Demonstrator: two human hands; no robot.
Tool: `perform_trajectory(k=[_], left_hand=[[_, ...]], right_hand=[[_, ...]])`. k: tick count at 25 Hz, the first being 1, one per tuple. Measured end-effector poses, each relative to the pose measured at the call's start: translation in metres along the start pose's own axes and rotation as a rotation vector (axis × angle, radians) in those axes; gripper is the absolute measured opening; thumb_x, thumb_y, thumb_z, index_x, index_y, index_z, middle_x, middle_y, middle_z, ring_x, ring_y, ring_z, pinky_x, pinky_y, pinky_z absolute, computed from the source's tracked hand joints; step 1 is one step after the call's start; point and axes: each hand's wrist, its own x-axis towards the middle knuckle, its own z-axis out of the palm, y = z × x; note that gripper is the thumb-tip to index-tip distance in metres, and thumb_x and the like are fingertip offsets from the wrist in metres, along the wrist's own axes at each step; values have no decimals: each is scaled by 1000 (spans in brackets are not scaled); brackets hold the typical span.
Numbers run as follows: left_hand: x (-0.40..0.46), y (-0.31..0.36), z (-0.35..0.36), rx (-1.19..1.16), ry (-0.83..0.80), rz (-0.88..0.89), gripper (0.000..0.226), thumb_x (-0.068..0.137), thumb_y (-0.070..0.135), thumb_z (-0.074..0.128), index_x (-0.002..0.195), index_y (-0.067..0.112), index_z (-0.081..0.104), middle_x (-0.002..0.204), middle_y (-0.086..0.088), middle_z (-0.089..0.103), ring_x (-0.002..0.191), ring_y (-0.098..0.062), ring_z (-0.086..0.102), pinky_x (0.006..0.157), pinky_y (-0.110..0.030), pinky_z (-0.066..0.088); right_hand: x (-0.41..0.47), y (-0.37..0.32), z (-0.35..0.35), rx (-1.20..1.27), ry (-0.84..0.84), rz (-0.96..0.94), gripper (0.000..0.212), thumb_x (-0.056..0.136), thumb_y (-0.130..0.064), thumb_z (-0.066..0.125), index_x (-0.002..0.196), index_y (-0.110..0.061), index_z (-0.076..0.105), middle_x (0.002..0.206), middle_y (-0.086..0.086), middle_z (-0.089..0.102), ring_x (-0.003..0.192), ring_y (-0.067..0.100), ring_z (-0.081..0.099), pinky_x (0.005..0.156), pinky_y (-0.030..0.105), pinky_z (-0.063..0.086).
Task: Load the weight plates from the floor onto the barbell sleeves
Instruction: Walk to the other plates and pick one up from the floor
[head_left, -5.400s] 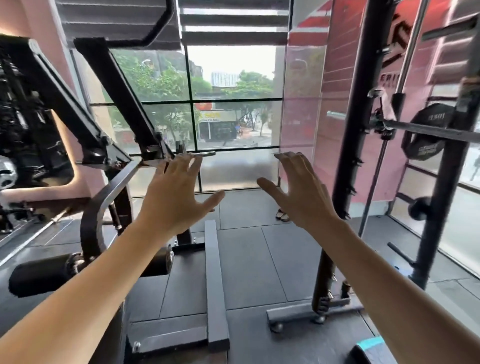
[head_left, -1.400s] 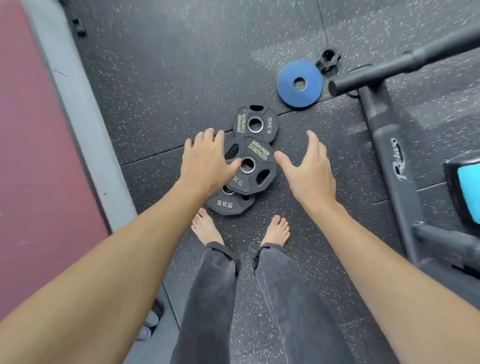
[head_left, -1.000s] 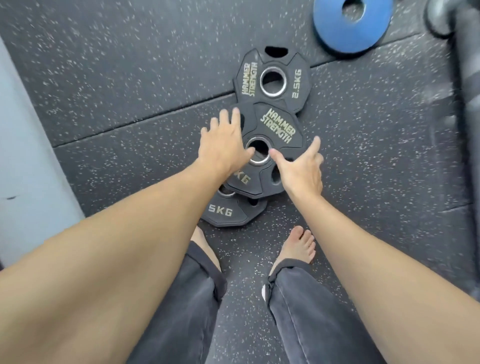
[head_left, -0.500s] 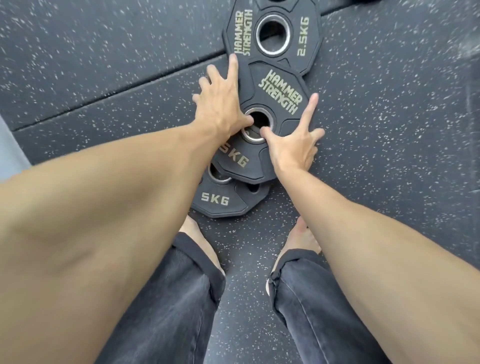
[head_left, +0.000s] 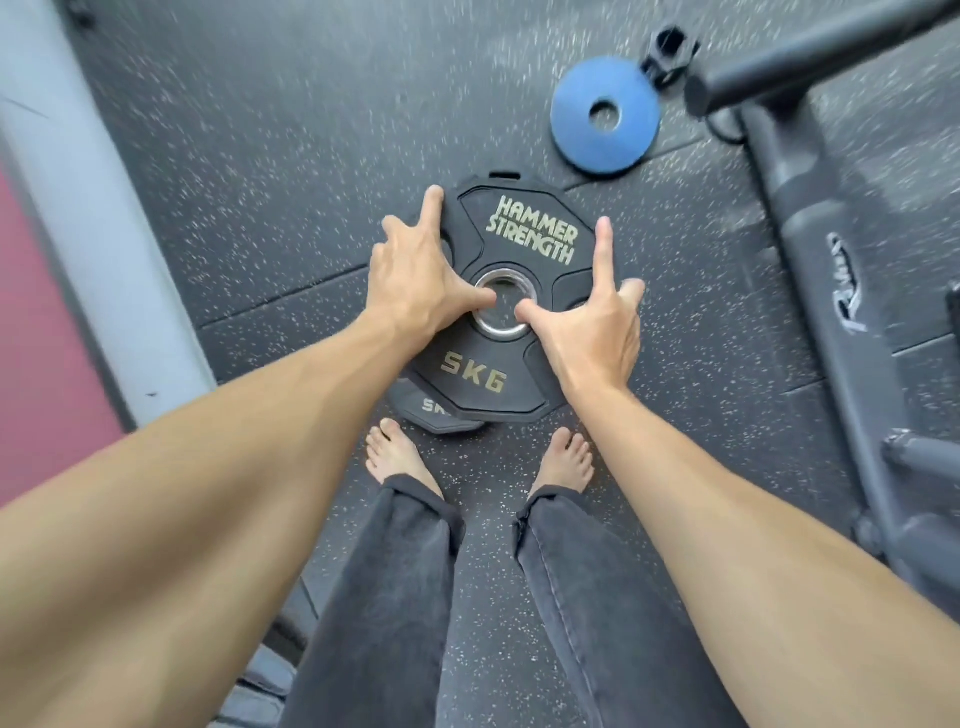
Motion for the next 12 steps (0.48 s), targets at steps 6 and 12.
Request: perform_trajectory(k=[6, 12], left_hand=[[-132, 77, -226, -43, 253, 69, 106, 61, 54, 85, 146, 30, 26, 113, -16, 47, 101, -45, 58, 88, -46, 47], [-266, 121, -413, -247, 592, 307, 93, 58, 52, 81, 135, 32, 33, 104, -9, 49, 87, -34, 56, 75, -33, 39]], right_hand=[[-84, -133, -196, 119, 164, -254, 115, 61, -54, 81, 154, -51, 14, 109, 6, 45, 89, 31, 59, 81, 37, 51], [-194, -248, -377, 222, 511, -525, 114, 58, -56, 81, 154, -46, 22, 110, 6, 47, 90, 33, 60, 76, 41, 56]])
